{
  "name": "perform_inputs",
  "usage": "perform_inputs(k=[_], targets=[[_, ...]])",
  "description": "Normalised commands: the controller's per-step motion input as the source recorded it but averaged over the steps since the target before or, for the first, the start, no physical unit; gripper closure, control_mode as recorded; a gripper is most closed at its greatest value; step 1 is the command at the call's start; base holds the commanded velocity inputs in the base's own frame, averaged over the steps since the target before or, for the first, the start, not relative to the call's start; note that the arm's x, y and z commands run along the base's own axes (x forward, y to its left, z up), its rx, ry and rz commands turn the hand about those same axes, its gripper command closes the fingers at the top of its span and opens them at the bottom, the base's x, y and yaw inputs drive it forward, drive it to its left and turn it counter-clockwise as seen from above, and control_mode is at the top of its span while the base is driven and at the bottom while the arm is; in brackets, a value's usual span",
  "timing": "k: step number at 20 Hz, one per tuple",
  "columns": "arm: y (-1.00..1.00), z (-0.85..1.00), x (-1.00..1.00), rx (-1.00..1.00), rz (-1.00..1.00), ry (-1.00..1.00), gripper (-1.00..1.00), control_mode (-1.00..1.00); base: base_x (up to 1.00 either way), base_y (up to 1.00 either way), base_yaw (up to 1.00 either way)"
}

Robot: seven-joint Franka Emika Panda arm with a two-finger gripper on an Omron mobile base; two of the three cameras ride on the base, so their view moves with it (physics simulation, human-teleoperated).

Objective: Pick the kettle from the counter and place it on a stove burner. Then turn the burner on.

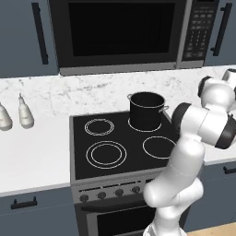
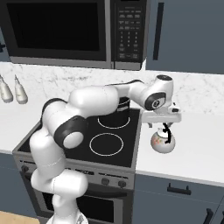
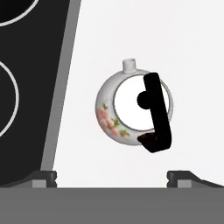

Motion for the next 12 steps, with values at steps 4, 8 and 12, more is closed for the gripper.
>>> perform_inputs(k=[4, 8, 12], targets=[[-0.13, -0.07, 0.2, 0.03, 0.0, 0.0, -1.0, -1.0, 0.0, 0.0, 0.0], [-0.15, -0.16, 0.28, 0.07, 0.0, 0.0, -1.0, -1.0, 0.0, 0.0, 0.0], [-0.15, -0.23, 0.26, 0.07, 0.0, 0.0, -1.0, -1.0, 0.0, 0.0, 0.0]])
